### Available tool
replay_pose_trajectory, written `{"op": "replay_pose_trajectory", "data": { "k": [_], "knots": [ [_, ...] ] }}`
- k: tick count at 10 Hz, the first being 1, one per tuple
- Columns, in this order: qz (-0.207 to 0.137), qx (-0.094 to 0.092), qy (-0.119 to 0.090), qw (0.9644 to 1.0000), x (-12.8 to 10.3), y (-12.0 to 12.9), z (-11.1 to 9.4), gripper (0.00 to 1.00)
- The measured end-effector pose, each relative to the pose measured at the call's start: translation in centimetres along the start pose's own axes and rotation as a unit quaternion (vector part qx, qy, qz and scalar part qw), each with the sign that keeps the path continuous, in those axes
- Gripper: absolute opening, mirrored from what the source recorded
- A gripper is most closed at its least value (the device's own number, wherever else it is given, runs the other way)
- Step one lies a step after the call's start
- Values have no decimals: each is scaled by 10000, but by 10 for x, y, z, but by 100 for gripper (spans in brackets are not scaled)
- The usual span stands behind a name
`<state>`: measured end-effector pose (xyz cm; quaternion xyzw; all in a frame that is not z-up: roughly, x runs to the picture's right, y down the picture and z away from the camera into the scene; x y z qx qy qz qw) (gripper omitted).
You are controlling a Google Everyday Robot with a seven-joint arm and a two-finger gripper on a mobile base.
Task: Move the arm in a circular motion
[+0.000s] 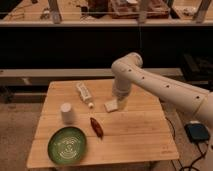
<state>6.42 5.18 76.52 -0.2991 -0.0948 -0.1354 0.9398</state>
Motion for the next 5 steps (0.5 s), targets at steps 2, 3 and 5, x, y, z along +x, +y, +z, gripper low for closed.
{"op": "replay_pose_trajectory", "data": {
  "k": [2,3,5],
  "knots": [
    [-60,-4,15,10000,1,-13,0,59],
    [-21,-1,2,10000,2,-18,1,59],
    [174,-47,-7,9998,25,-15,1,59]
  ]
}}
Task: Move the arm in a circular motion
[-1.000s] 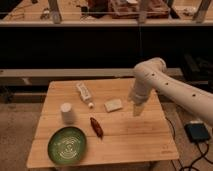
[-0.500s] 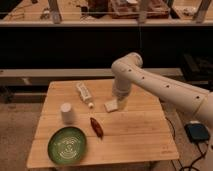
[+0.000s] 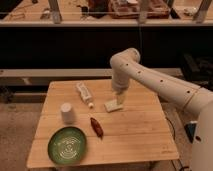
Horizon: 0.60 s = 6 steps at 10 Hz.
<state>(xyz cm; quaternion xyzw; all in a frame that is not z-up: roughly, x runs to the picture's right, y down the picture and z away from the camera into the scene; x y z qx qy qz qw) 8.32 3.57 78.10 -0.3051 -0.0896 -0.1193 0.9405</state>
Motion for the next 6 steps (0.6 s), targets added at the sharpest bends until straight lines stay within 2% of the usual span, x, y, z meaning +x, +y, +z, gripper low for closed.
{"op": "replay_pose_trajectory", "data": {
  "k": [4,6],
  "knots": [
    [342,-124,-25,9993,67,43,-6,59],
    [343,-137,-65,9993,81,63,-8,59]
  ]
}}
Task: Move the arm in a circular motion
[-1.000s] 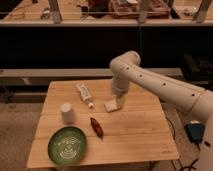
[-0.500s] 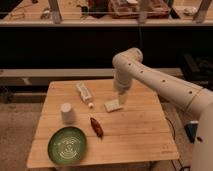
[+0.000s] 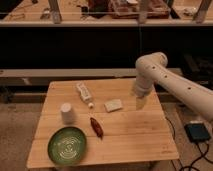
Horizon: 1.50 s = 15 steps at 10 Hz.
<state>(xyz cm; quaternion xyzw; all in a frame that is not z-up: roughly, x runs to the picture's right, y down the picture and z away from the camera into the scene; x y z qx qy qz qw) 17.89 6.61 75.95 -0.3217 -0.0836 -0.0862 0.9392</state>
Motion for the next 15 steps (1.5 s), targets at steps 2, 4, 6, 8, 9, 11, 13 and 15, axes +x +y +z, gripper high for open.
{"op": "replay_pose_trajectory", "data": {
  "k": [2,4,6,8,9,11,13,15],
  "knots": [
    [-124,24,-22,9999,-4,28,-3,59],
    [-298,62,-23,9995,-27,35,-2,59],
    [-537,110,8,9985,-62,24,1,59],
    [-864,147,20,9962,-104,7,4,59],
    [-925,166,41,9956,-112,0,6,59],
    [-936,208,67,9954,-117,-31,8,59],
    [-943,240,82,9952,-111,-70,10,59],
    [-879,240,70,9958,-95,-105,12,59]
  ]
}}
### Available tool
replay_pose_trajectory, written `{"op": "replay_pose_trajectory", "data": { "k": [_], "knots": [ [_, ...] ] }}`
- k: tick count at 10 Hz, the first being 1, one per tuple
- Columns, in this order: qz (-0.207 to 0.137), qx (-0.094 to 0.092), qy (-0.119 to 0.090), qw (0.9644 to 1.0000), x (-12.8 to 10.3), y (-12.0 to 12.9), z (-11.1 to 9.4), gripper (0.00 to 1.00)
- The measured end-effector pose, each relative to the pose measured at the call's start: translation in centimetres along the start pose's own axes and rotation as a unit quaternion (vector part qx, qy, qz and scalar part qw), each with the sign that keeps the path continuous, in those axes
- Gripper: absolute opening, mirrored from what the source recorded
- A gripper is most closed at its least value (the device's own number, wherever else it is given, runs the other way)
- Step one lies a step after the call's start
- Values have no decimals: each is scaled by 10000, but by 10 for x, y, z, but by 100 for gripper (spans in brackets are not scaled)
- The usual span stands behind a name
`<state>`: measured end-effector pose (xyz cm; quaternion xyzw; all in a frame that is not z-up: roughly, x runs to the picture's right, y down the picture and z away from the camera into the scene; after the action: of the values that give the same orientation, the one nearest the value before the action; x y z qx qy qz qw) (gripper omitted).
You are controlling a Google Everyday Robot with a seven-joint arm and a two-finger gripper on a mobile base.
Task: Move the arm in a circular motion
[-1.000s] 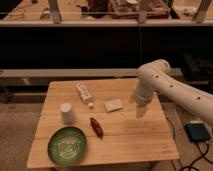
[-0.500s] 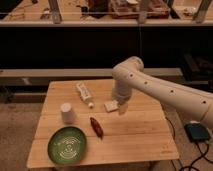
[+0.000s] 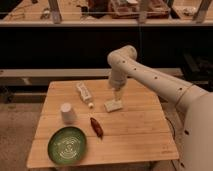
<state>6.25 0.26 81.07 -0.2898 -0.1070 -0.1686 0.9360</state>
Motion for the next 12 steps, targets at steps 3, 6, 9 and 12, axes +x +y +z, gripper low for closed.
{"op": "replay_pose_trajectory", "data": {
  "k": [3,6,9,12],
  "knots": [
    [204,-79,-15,9998,33,-10,2,59],
    [484,-193,-27,9986,50,27,-1,59],
    [883,-302,-51,9956,77,89,-9,59],
    [949,-342,-115,9948,84,112,-13,59]
  ]
}}
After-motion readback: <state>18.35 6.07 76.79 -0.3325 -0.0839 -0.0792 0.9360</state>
